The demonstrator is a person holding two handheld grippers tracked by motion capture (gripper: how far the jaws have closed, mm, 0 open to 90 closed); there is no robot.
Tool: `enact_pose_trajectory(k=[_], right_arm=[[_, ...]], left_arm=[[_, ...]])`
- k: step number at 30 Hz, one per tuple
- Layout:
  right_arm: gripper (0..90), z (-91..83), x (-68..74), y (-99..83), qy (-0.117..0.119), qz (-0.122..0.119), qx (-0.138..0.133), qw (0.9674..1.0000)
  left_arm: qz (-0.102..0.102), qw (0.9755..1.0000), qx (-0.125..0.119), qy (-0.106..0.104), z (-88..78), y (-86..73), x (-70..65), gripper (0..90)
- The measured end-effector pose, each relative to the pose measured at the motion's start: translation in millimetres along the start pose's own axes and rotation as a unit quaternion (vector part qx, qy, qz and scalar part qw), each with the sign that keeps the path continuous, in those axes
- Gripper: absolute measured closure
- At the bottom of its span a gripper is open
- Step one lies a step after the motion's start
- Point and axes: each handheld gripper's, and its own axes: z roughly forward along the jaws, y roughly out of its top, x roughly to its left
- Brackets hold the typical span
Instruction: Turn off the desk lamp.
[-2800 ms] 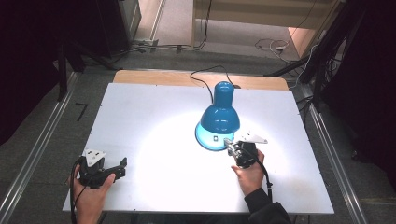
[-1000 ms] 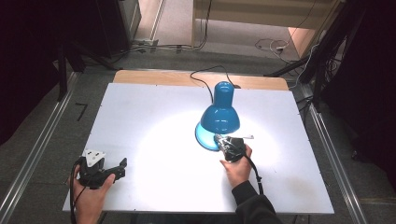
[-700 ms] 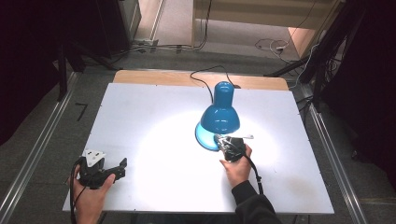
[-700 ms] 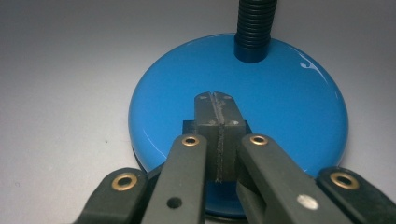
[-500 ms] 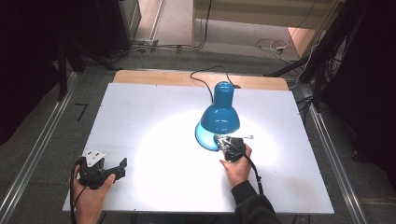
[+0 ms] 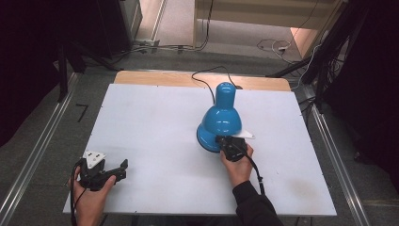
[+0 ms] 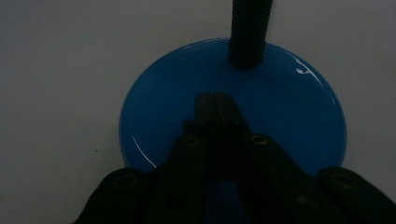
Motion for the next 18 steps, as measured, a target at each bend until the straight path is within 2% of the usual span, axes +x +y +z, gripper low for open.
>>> enact_pose_trajectory(k=[5,6,8,12,14,16,18], right_arm=[[88.6,1.0,-2.7,2.0,0.007,0.009,0.004,0.9999],[88.5,2.1,-3.0,3.1,-0.009,0.025,0.002,0.9996],[88.3,1.7,-4.2,3.5,-0.009,0.027,-0.001,0.9996],[86.2,-1.8,-7.9,5.2,-0.003,0.026,-0.006,0.9996],[82.7,-4.0,-10.8,5.6,0.023,0.021,-0.001,0.9995],[79.9,-4.5,-10.9,5.9,0.014,0.019,-0.001,0.9997],[75.7,-5.3,-10.2,6.1,0.022,0.014,0.000,0.9997]], left_arm=[[0.000,1.0000,-0.001,0.001,-0.7,0.2,0.1,10.3],[0.000,1.0000,-0.002,0.001,-0.9,0.3,0.0,10.3],[-0.001,1.0000,-0.002,0.000,-1.1,0.2,0.6,10.3],[-0.002,1.0000,-0.001,0.001,-0.6,-0.1,1.7,10.3],[-0.001,1.0000,-0.003,0.000,-1.2,0.1,1.5,10.3],[-0.002,1.0000,-0.003,0.001,-1.4,0.2,1.1,10.3],[-0.002,1.0000,-0.003,0.000,-1.3,0.2,0.8,10.3]])
